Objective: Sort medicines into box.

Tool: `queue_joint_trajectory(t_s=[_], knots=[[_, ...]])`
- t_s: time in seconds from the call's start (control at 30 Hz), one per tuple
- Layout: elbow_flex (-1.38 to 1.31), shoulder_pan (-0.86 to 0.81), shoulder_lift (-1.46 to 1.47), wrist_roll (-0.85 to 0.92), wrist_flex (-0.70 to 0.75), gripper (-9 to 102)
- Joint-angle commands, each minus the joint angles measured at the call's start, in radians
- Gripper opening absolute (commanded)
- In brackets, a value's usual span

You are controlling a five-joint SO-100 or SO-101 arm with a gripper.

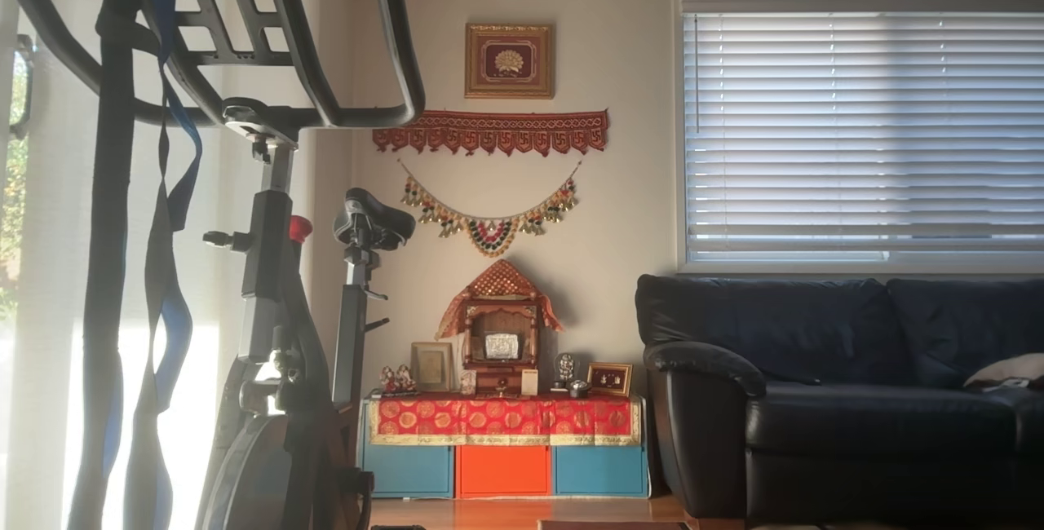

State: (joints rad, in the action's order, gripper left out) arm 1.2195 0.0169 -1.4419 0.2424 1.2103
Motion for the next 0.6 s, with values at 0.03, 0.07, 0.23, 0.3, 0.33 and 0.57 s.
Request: queue_joint_trajectory(t_s=[0.03,0.07,0.23,0.3,0.33,0.57], knots=[[-0.017,0.018,-0.132,-0.002,-0.054,1],[-0.009,0.018,-0.133,0.003,-0.066,1],[0.02,0.018,-0.153,-0.002,-0.101,1],[0.026,0.021,-0.16,-0.005,-0.106,1],[0.037,0.023,-0.164,-0.008,-0.115,1],[0.067,0.034,-0.172,-0.031,-0.147,1]])
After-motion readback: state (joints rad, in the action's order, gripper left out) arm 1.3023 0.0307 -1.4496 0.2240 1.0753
